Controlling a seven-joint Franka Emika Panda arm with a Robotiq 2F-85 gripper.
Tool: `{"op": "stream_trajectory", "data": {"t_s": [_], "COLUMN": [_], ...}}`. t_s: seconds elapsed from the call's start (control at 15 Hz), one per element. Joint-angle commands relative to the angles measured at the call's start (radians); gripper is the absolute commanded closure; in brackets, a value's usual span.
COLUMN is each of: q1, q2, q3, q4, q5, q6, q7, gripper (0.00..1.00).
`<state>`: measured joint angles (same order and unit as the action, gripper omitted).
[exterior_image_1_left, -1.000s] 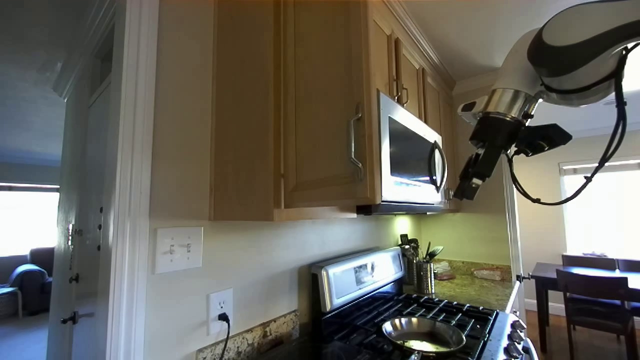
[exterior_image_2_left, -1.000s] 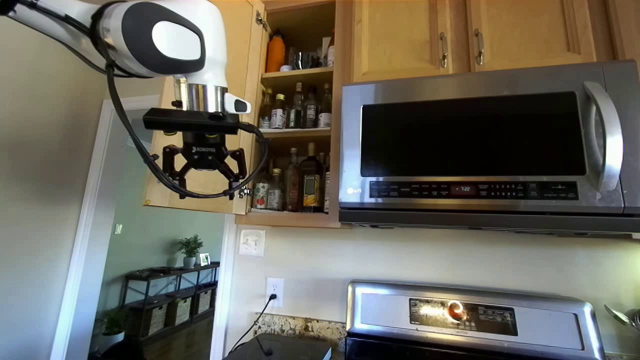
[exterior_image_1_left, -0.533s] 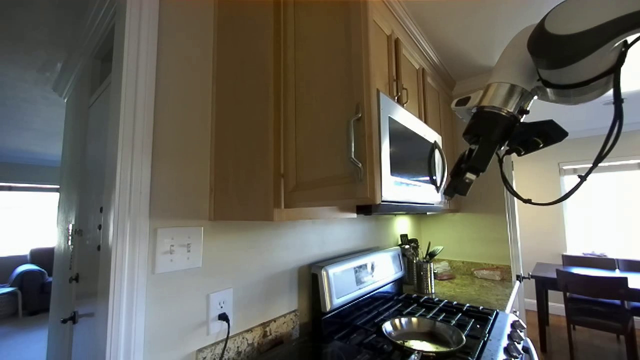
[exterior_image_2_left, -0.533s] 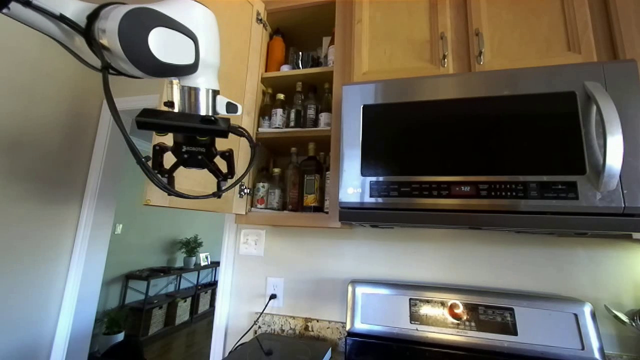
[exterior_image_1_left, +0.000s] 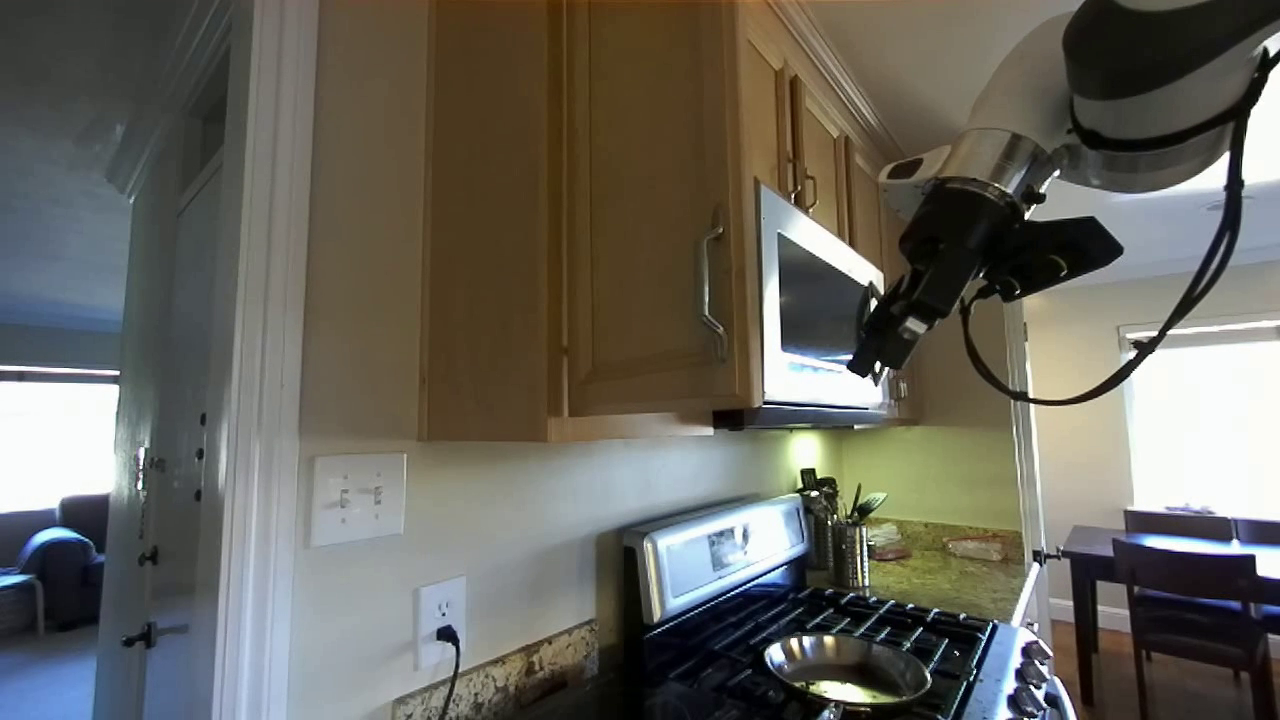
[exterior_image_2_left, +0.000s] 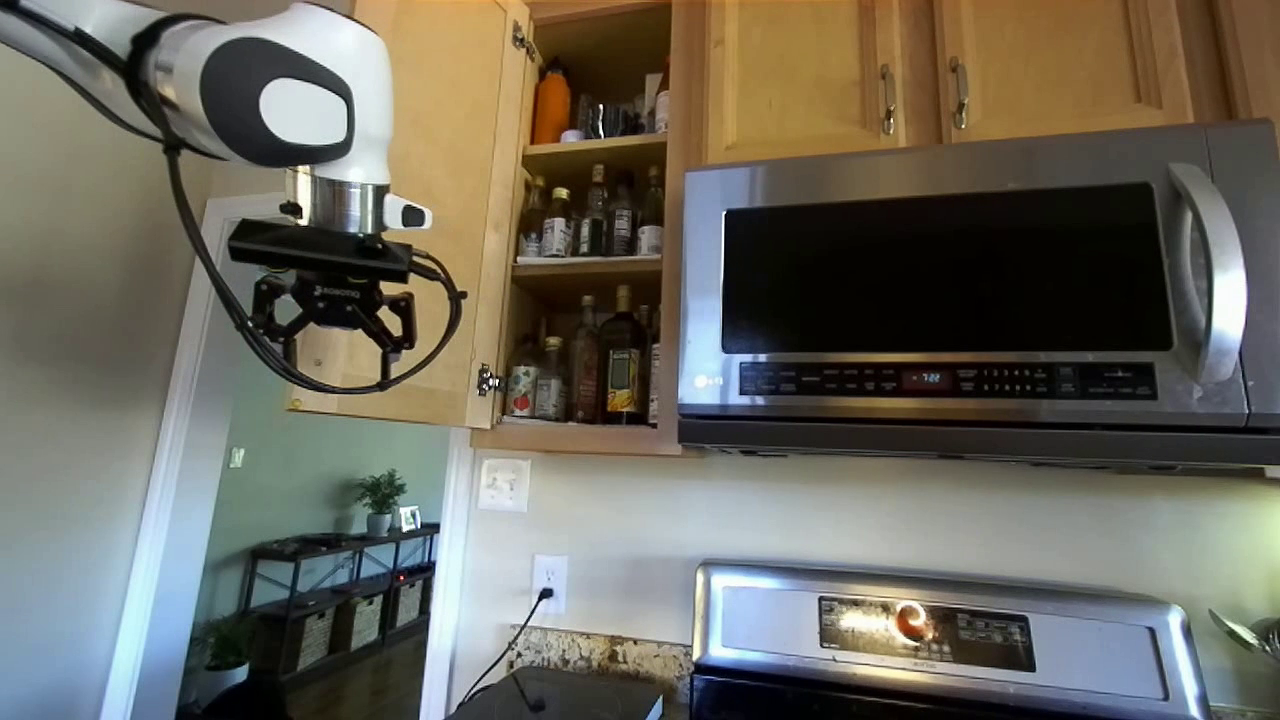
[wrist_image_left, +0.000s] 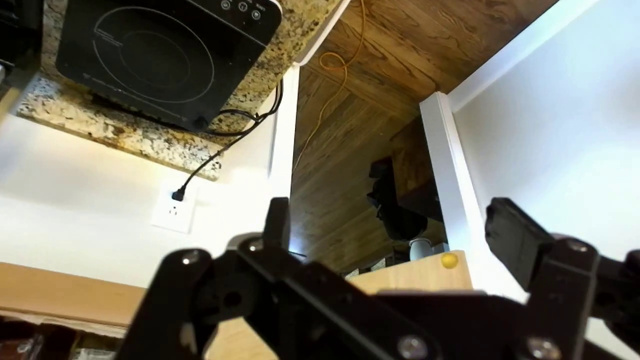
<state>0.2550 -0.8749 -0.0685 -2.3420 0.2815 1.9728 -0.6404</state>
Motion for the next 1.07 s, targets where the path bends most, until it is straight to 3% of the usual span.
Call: {"op": "stream_trajectory", "data": {"t_s": [0.0,0.47,0.67,1.0], "q1": [0.044,0.089,0.1,0.098], "q2": [0.0,0.017,0.015,-0.039], "q3": [0.016,0.057,0.081,0.09], "q4": [0.007,0.01,0.0,0.037], "q5": [0.041,0.13,0.175,0.16], "q6": [0.026,0.068,0.165,0.222], "q7": [0.029,0.085,0.118,0.186], "gripper": [0.0,0.0,0.0,0.0]}}
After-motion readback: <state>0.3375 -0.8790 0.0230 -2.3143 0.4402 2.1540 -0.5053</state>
